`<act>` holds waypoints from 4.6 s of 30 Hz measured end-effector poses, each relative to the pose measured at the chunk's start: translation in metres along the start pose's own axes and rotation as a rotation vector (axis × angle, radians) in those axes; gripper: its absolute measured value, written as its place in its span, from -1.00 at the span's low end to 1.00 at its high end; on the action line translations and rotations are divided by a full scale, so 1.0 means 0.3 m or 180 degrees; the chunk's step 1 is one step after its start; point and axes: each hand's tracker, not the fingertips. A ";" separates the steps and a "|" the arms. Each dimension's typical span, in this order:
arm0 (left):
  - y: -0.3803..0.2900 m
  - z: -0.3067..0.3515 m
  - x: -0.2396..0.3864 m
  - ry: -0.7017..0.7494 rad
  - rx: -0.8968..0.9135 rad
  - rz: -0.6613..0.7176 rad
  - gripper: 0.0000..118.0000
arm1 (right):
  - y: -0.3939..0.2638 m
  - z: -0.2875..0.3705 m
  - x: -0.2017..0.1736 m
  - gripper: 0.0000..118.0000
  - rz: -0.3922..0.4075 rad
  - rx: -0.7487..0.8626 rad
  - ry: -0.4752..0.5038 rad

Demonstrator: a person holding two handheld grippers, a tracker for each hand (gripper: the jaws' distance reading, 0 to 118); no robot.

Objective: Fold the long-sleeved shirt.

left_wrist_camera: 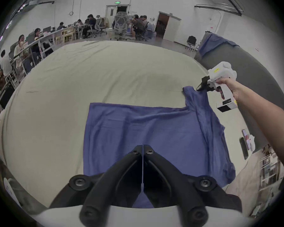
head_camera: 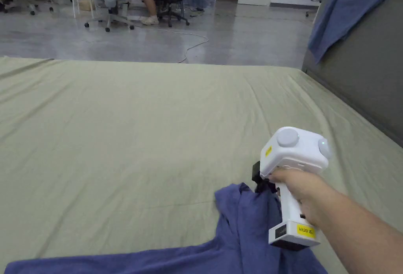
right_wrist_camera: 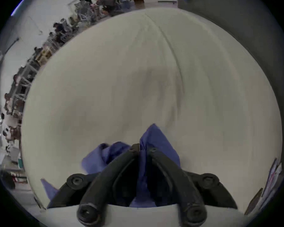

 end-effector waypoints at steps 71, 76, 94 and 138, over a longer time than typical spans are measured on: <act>0.203 -0.438 -0.368 0.0490 0.0050 0.0549 -1.00 | -0.321 0.150 0.000 0.99 0.0101 -0.0164 0.0130; 0.221 -0.421 -0.345 0.0398 -0.0007 0.0424 -1.00 | -0.345 0.008 0.010 -0.40 -0.0136 -0.0678 -0.0126; -0.081 0.165 -0.302 -0.0042 0.0079 -0.0352 -1.00 | -1.047 0.687 0.157 -0.87 0.1419 0.0558 -0.0043; -0.372 -0.176 -0.563 -0.1612 -0.0779 0.1674 1.00 | -1.435 0.762 0.172 -1.00 0.0296 0.0314 0.1937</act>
